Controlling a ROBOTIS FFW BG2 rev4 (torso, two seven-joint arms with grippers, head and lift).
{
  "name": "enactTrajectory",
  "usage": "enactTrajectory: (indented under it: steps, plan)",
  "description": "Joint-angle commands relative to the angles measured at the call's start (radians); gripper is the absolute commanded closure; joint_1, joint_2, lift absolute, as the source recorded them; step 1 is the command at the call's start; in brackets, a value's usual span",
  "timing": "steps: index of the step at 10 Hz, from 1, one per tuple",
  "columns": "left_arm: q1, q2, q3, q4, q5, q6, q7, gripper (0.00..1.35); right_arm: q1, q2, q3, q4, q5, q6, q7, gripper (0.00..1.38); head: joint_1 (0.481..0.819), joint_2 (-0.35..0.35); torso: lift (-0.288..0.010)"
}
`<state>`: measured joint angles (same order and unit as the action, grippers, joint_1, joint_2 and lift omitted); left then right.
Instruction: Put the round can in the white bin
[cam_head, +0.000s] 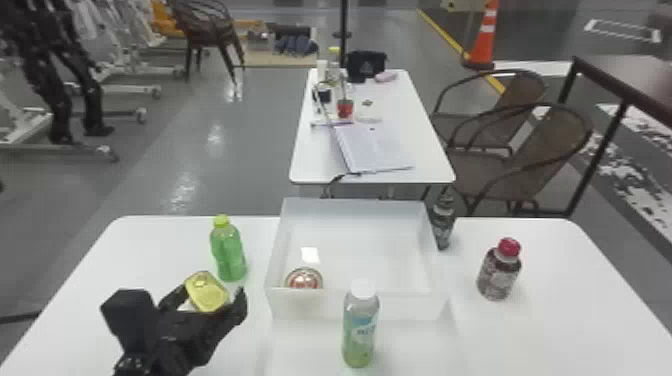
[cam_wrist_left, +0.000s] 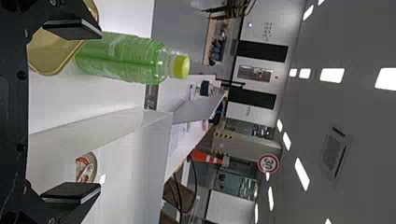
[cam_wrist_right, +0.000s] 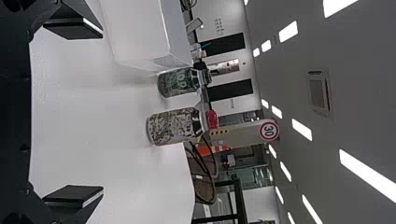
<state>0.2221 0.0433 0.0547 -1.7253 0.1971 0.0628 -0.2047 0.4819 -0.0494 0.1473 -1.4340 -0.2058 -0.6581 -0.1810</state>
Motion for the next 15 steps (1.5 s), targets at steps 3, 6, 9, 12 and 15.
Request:
enactTrajectory:
  steps: [3,6,9,12,15]
  plan:
    - [0.209,-0.037,0.047,-0.114,-0.045,-0.097,0.094,0.15,0.006,-0.001,0.0,0.0,-0.004,0.0,0.0,0.12,0.549,0.0,-0.1]
    - [0.336,-0.039,0.051,-0.114,-0.104,-0.187,0.182,0.15,0.018,-0.013,0.0,-0.005,-0.007,0.0,0.0,0.12,0.549,0.0,-0.1]
    - [0.379,-0.029,0.053,-0.094,-0.148,-0.221,0.182,0.15,0.026,-0.018,0.0,-0.011,-0.009,0.0,0.0,0.12,0.549,0.0,-0.1]
    - [0.384,-0.031,0.048,-0.096,-0.165,-0.221,0.18,0.15,0.03,-0.026,0.0,-0.019,-0.007,0.0,0.0,0.12,0.549,0.0,-0.1]
    - [0.384,-0.028,0.047,-0.097,-0.166,-0.221,0.18,0.15,0.03,-0.029,0.0,-0.019,-0.004,0.0,0.0,0.12,0.549,0.0,-0.1]
